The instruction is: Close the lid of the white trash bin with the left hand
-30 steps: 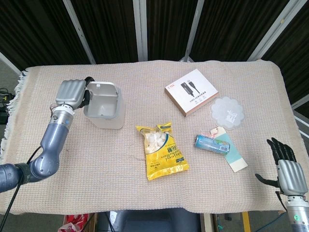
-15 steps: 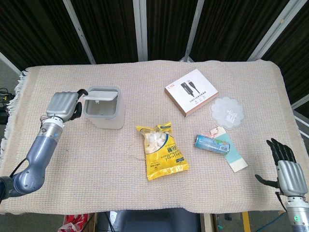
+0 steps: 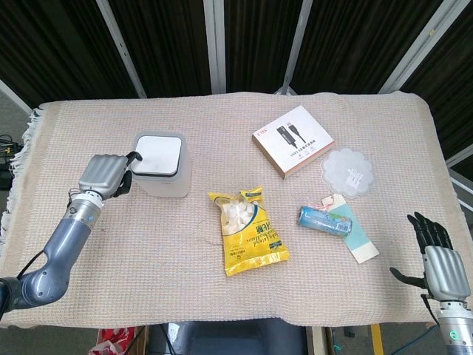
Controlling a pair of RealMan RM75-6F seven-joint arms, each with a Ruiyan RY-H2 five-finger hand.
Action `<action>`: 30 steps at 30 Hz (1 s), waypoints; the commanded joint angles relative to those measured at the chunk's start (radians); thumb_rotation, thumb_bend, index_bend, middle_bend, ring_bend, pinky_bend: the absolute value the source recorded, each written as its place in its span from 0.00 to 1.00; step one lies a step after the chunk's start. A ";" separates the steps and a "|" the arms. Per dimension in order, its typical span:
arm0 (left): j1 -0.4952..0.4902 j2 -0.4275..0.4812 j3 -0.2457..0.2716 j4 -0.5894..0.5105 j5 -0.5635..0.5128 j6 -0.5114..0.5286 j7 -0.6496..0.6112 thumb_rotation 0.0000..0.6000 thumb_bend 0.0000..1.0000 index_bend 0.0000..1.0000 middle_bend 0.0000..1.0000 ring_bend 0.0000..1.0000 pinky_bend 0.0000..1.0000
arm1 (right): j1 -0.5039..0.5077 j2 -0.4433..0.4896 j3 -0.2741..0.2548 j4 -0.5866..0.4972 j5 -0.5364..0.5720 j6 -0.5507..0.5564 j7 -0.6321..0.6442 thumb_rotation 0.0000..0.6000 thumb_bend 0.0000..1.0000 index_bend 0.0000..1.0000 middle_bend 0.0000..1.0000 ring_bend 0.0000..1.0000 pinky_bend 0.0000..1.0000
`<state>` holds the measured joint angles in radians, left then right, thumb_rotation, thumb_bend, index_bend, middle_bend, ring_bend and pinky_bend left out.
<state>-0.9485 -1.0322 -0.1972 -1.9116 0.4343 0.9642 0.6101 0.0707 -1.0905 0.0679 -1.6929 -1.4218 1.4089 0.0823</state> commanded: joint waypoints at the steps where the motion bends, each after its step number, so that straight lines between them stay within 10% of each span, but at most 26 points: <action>1: 0.000 -0.003 0.004 -0.006 0.008 0.002 -0.004 1.00 0.75 0.25 1.00 0.96 0.89 | 0.000 0.001 0.001 0.001 0.002 0.001 0.002 1.00 0.15 0.00 0.00 0.00 0.00; 30: -0.003 -0.036 0.052 0.028 0.020 0.000 -0.022 1.00 0.75 0.25 1.00 0.96 0.89 | -0.004 0.007 0.000 -0.009 0.003 0.000 0.016 1.00 0.15 0.00 0.00 0.00 0.00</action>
<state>-0.9517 -1.0685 -0.1447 -1.8838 0.4541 0.9641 0.5890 0.0668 -1.0833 0.0680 -1.7021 -1.4183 1.4089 0.0986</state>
